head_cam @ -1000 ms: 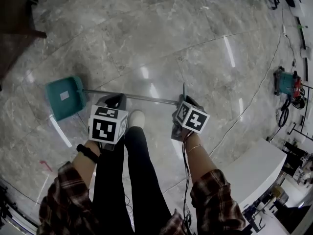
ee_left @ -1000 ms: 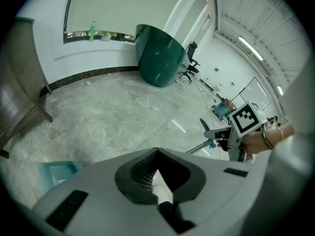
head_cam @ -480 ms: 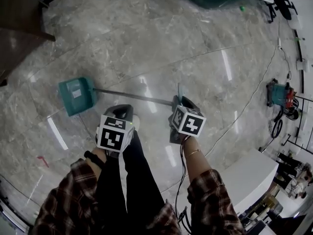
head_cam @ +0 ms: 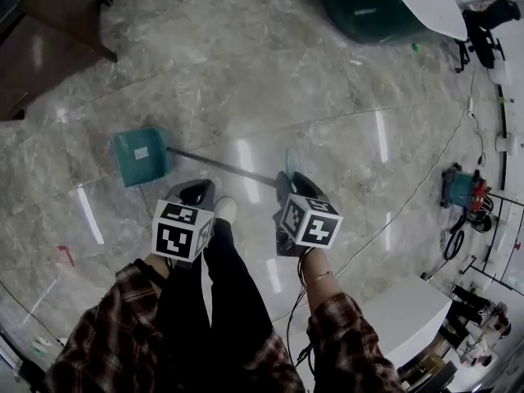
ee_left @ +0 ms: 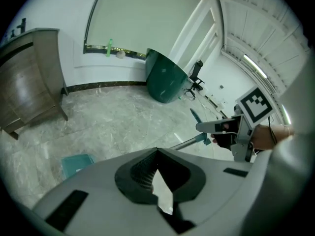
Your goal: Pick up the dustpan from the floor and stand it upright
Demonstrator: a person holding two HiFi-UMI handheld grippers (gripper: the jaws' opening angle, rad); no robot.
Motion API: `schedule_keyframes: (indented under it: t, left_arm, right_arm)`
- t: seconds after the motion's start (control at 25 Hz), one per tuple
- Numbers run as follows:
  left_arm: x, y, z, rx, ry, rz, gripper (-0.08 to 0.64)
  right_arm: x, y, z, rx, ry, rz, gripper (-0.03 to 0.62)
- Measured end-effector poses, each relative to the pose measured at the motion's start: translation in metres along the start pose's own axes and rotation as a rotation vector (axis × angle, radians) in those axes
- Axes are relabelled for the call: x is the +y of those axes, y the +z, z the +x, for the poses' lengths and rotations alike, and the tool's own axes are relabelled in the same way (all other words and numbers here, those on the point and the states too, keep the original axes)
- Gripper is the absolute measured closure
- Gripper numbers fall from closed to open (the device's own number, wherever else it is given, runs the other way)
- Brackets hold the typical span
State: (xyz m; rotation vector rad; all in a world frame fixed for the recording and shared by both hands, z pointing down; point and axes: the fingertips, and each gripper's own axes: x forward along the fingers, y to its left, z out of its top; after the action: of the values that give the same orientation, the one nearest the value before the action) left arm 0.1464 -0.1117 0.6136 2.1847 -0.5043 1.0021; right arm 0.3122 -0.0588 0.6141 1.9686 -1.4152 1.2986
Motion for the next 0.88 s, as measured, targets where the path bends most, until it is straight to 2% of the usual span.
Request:
schedule_keyframes:
  t: [0.2, 0.48, 0.72, 0.88]
  left_arm:
    - [0.031, -0.013, -0.043, -0.061, 0.051, -0.097, 0.558]
    - [0.068, -0.036, -0.104, -0.120, 0.115, -0.242, 0.558]
    - [0.097, -0.023, -0.162, -0.202, 0.146, -0.320, 0.560]
    - [0.121, -0.015, -0.211, -0.247, 0.166, -0.331, 0.558]
  right_arm:
    - [0.057, 0.017, -0.021, -0.060, 0.103, 0.014, 0.466]
    - [0.155, 0.038, -0.044, -0.095, 0.179, -0.127, 0.465]
    - [0.244, 0.035, -0.055, -0.046, 0.219, -0.239, 0.465]
    - [0.298, 0.032, -0.060, -0.008, 0.244, -0.302, 0.465]
